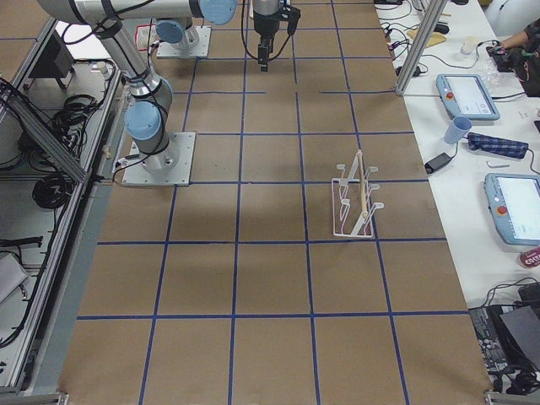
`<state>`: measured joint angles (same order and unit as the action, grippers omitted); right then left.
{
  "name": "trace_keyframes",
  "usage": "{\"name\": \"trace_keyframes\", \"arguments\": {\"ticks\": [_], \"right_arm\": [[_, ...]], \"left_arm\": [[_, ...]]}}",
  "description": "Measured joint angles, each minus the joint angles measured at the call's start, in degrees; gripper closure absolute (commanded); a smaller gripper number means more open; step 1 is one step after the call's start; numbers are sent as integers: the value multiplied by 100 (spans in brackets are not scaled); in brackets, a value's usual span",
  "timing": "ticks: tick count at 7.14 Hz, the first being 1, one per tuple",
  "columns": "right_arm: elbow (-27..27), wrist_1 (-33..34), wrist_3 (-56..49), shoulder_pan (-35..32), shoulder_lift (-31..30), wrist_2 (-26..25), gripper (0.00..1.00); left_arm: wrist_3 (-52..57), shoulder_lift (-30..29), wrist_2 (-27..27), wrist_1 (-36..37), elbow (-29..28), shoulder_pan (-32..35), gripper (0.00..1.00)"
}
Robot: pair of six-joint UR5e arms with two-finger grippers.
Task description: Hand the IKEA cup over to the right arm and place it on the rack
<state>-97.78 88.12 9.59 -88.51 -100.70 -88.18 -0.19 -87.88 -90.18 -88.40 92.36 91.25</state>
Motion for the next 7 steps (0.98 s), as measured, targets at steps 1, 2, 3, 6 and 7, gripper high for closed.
{"name": "trace_keyframes", "arguments": {"ticks": [1, 2, 3, 6, 7], "right_arm": [[1, 5, -1, 0, -1, 2, 0], [-17, 9, -1, 0, -8, 2, 0], [-47, 9, 0, 0, -13, 3, 0], [-73, 16, -1, 0, -15, 5, 0], [-74, 19, -1, 0, -14, 3, 0]], "left_arm": [[1, 0, 0, -1, -7, -7, 0], [1, 0, 0, -1, -11, -18, 0], [2, -1, 1, -1, -17, -32, 0], [2, -1, 1, -2, -24, -45, 0], [2, -1, 1, -1, -25, -45, 0]]}}
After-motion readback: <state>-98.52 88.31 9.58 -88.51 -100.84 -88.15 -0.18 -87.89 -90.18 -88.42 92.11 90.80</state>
